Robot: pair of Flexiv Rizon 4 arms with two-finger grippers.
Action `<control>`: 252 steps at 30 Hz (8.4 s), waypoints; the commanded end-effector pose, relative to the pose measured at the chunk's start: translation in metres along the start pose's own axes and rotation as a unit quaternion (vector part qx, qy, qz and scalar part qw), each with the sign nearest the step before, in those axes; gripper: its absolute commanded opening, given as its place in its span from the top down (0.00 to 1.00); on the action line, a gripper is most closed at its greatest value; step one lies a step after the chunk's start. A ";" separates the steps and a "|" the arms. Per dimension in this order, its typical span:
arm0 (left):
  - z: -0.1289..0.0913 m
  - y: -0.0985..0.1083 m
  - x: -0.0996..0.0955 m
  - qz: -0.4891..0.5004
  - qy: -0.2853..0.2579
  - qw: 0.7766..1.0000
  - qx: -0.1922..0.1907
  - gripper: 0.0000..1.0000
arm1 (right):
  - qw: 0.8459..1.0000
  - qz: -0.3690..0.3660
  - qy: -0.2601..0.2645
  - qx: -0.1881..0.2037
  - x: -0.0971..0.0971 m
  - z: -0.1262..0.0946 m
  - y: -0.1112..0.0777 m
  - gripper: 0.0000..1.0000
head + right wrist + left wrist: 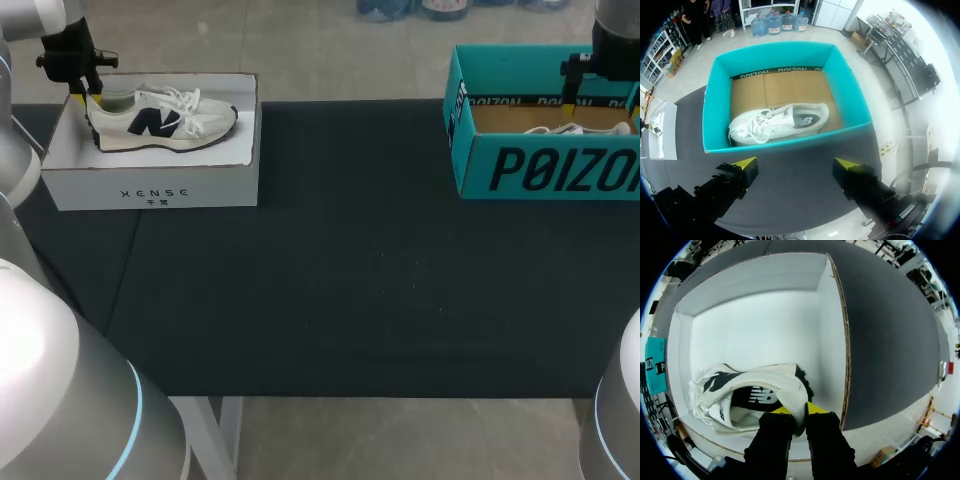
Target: Take the shoe out of the shoebox, open the shoe tongue, remove and reinsert the insole, then place the shoe into the shoebox
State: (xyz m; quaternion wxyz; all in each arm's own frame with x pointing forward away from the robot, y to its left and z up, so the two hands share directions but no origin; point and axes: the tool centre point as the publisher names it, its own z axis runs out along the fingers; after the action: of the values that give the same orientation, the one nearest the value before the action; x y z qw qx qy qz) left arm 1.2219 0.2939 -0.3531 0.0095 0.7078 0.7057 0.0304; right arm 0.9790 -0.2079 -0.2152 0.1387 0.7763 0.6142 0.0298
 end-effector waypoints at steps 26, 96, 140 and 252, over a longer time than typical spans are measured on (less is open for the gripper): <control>-0.090 -0.024 -0.025 0.000 -0.001 0.999 -0.050 1.00 | 1.000 0.000 0.000 -0.001 0.000 0.000 -0.001 0.00; -0.140 -0.393 -0.401 0.030 -0.085 0.992 -0.085 1.00 | 1.000 0.000 0.000 -0.001 0.000 0.000 -0.001 0.00; -0.038 -0.430 -0.440 0.030 -0.082 0.996 -0.010 1.00 | 1.000 0.000 0.000 -0.001 0.000 0.000 -0.001 0.00; 0.029 -0.439 -0.383 -0.448 -0.454 0.594 0.490 0.00 | 1.000 0.000 0.000 -0.001 0.000 0.000 -0.001 0.00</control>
State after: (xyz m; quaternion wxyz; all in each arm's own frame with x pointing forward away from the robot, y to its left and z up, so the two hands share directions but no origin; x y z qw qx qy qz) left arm 0.7744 -0.0764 -0.4096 0.0036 0.1160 0.7500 -0.6512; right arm 0.9789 -0.2079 -0.2152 0.1387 0.7763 0.6143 0.0298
